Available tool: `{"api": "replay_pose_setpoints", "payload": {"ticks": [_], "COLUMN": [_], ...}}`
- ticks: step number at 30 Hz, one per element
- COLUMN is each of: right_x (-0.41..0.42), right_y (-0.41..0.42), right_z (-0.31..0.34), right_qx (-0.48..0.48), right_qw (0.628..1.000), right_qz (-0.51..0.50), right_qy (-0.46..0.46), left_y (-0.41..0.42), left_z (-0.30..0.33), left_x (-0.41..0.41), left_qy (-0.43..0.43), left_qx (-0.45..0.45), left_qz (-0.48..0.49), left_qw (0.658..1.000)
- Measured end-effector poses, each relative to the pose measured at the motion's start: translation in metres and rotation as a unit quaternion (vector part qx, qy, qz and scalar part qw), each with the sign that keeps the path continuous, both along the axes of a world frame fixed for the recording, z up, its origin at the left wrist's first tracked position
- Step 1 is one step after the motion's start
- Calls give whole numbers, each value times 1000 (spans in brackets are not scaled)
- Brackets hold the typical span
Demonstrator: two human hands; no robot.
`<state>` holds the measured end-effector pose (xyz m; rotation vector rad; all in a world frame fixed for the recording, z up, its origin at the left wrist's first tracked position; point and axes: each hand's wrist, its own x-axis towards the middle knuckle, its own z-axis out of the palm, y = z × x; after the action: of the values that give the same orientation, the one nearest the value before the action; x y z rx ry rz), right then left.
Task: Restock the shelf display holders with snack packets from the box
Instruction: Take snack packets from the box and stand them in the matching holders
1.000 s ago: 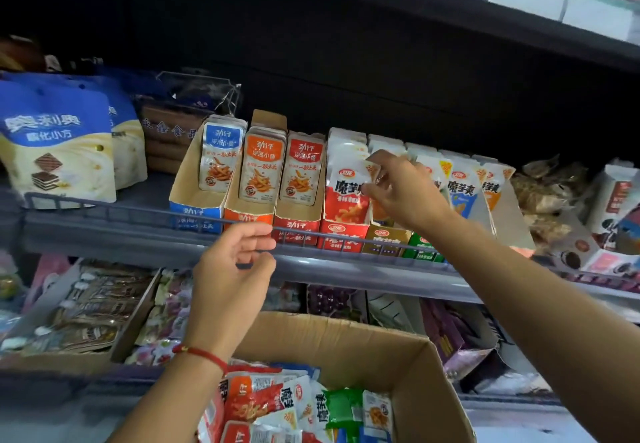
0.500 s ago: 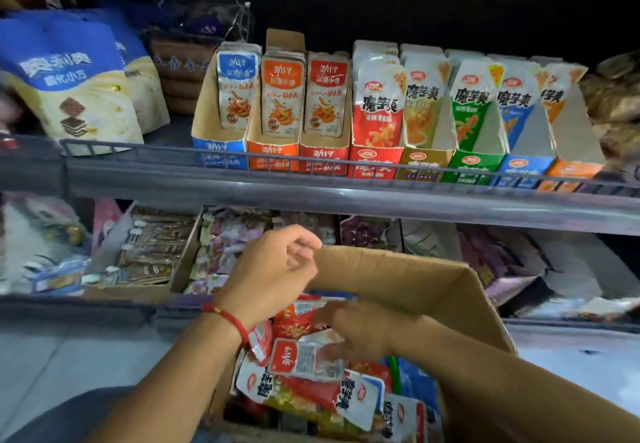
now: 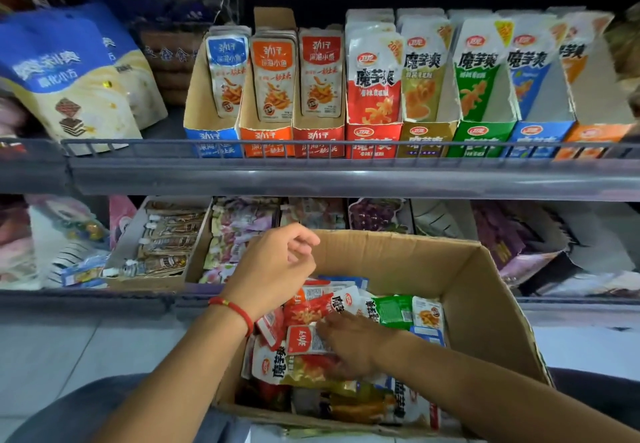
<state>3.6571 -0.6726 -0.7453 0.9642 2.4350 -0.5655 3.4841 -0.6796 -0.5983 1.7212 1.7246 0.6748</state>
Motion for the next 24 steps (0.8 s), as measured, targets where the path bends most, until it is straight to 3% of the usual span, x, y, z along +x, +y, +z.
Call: {"api": "replay_pose_setpoints", "payload": {"ticks": [5, 8, 12, 16, 21, 24], "right_x": [14, 17, 13, 10, 20, 44], "right_y": [14, 10, 2, 3, 15, 26], "right_z": [-11, -10, -8, -1, 23, 73], "right_qx": [-3, -32, 64, 100, -25, -125], "right_qw": [1000, 999, 997, 993, 992, 966], "right_qz": [-13, -2, 31, 42, -67, -136], "right_qy": [26, -6, 26, 55, 100, 181], "left_y": [2, 2, 2, 4, 6, 6], "left_z": [-7, -10, -10, -9, -3, -1], "left_x": [0, 0, 3, 5, 3, 3], "left_qy": [2, 12, 15, 12, 2, 10], "left_qx": [-6, -14, -21, -26, -14, 32], "left_qz": [8, 7, 8, 13, 41, 58], "left_qw": [1000, 1000, 1000, 1000, 999, 998]}}
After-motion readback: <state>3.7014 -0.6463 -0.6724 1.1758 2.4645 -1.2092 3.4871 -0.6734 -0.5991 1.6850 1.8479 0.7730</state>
